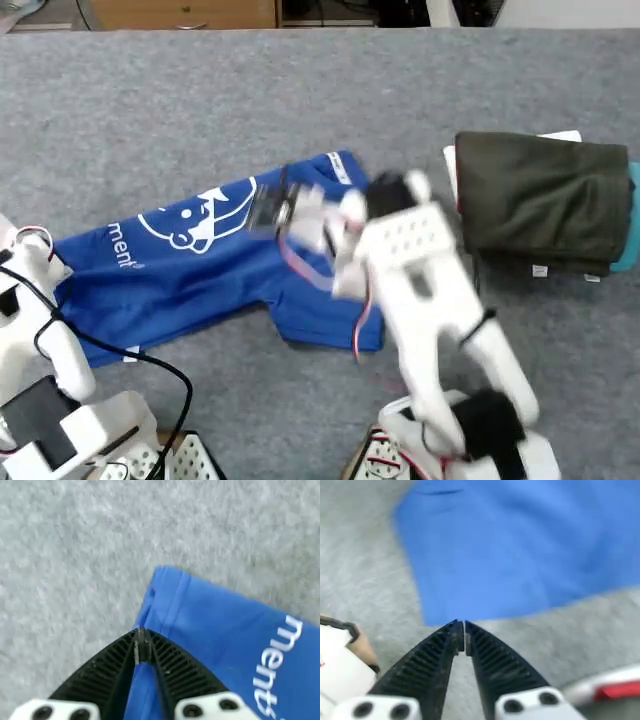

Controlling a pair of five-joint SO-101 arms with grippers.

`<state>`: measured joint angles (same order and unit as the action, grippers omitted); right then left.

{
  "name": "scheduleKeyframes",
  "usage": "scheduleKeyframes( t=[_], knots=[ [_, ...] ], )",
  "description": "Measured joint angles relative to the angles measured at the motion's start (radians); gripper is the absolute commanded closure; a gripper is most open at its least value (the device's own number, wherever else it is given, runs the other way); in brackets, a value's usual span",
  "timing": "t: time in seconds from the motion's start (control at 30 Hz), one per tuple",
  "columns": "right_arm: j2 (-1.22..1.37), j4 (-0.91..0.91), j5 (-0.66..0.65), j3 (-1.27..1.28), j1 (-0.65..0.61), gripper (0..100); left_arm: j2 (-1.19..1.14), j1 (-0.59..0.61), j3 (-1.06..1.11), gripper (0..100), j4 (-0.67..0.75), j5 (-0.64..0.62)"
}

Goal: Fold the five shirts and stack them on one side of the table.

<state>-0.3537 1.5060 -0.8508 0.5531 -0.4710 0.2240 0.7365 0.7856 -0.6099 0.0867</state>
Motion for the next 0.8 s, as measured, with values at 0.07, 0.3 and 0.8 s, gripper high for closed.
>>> scheduleKeyframes(
  t=[0.07, 0.3, 0.8],
  knots=[
    [-0.068, -0.044, 0.000, 0.143, -0.057, 84.5, 0.002, 0.015, 0.003, 98, 0.020, -0.014],
    [-0.138, -0.170, 0.018, 0.331, -0.157, 84.3, 0.002, 0.023, 0.006, 98, 0.026, -0.068],
    [0.104, -0.394, 0.021, 0.334, -0.213, 84.3, -0.049, 0.023, 0.018, 98, 0.100, -0.068]
  ],
)
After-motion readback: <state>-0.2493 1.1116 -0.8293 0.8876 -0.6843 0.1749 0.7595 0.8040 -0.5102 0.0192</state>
